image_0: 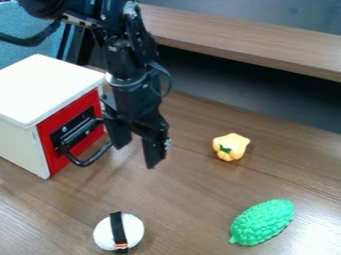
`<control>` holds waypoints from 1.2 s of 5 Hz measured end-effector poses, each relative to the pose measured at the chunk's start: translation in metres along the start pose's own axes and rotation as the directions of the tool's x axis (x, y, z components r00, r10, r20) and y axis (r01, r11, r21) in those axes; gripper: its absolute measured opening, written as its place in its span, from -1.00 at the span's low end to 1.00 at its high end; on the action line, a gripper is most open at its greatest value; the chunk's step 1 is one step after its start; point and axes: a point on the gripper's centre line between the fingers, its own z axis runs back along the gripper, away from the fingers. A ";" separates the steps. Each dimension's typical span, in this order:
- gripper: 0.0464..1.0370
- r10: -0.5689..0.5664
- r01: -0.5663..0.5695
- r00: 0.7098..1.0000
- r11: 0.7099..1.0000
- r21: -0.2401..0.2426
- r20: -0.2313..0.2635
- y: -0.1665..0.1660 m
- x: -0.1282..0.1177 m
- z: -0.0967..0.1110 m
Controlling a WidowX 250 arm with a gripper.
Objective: Open the drawer
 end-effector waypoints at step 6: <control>0.93 0.068 -0.061 0.996 0.991 0.122 -0.053 0.055 -0.002 -0.019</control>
